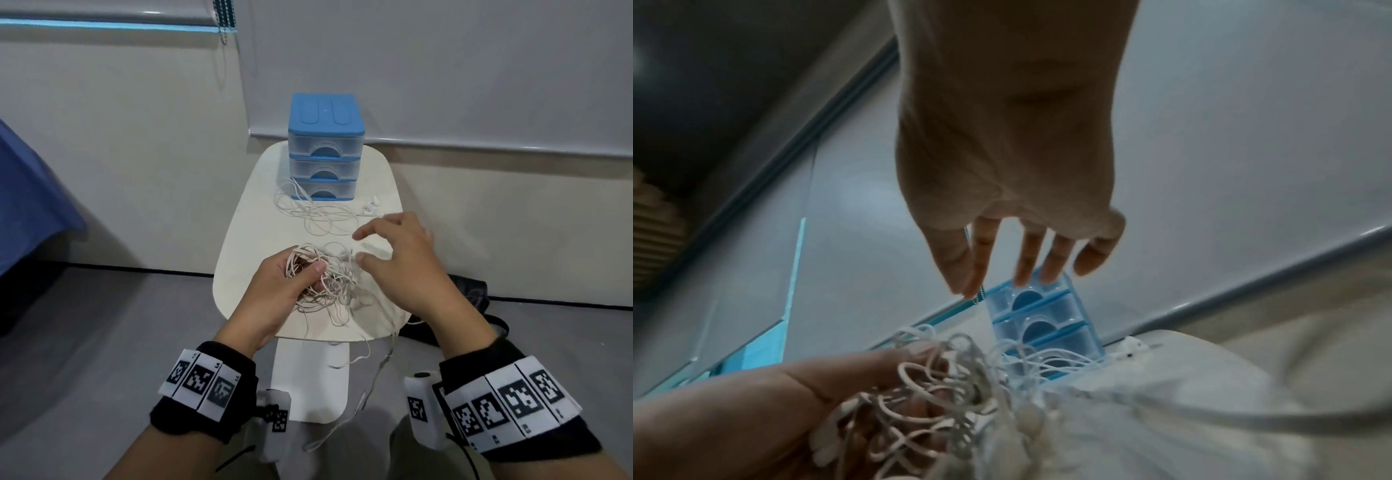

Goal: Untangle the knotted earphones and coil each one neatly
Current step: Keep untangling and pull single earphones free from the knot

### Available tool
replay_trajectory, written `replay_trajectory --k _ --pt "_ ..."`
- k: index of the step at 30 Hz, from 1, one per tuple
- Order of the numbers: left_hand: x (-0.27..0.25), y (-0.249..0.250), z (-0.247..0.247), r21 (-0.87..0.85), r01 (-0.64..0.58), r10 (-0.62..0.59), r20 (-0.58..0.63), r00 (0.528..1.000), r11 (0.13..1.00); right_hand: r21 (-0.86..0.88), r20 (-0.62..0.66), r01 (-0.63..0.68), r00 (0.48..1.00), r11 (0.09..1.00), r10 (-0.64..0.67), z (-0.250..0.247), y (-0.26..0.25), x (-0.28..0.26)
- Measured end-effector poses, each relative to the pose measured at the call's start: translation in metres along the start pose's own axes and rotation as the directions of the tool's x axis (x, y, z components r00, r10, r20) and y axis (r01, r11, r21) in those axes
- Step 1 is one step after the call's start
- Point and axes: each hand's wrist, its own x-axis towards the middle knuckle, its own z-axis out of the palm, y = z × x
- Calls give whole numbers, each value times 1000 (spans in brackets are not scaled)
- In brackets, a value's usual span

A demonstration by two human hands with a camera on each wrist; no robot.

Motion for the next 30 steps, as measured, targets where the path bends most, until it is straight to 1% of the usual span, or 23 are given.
replay_trajectory --k 1,2,4,5,7,10,13,16,17,19,21,23,25,30 --pt "0 0 0 -13 -2 2 4 1000 1000 28 -20 71 997 997 -71 0 -8 -1" --pt "1 0 0 -26 -3 3 7 1000 1000 71 -11 144 990 987 -143 0 -15 -1" --pt "1 1 0 -33 -2 2 18 1000 999 112 80 229 968 967 -239 6 -29 -1" --pt "0 1 1 -35 4 -3 23 1000 999 88 121 242 960 966 -251 10 -34 0" --pt "0 1 1 -37 14 -13 22 1000 999 -10 149 239 961 971 -234 18 -42 2" --pt "0 0 1 -40 5 -4 31 1000 999 -125 120 243 966 962 -229 25 -47 5" --pt "1 -2 1 -27 -8 9 43 999 1000 -175 105 254 966 951 -238 26 -48 7" --pt "1 -4 2 -18 -24 24 41 999 1000 -187 117 256 964 949 -237 26 -46 9" --pt "2 -5 2 -14 -30 30 44 999 999 -170 123 258 963 951 -240 25 -44 10" --pt "1 -4 2 -30 -30 32 54 998 999 -73 110 257 962 964 -248 23 -40 13" --pt "2 -4 2 -85 -7 12 54 998 996 14 45 233 971 972 -233 18 -33 17" --pt "3 -3 2 -114 16 -12 39 999 993 38 7 195 981 980 -196 13 -26 20" --pt "5 -4 1 -93 20 -18 25 1000 995 59 14 179 984 982 -180 9 -23 21" --pt "7 -6 5 -61 12 -12 0 1000 998 142 37 257 964 956 -265 3 -31 24"
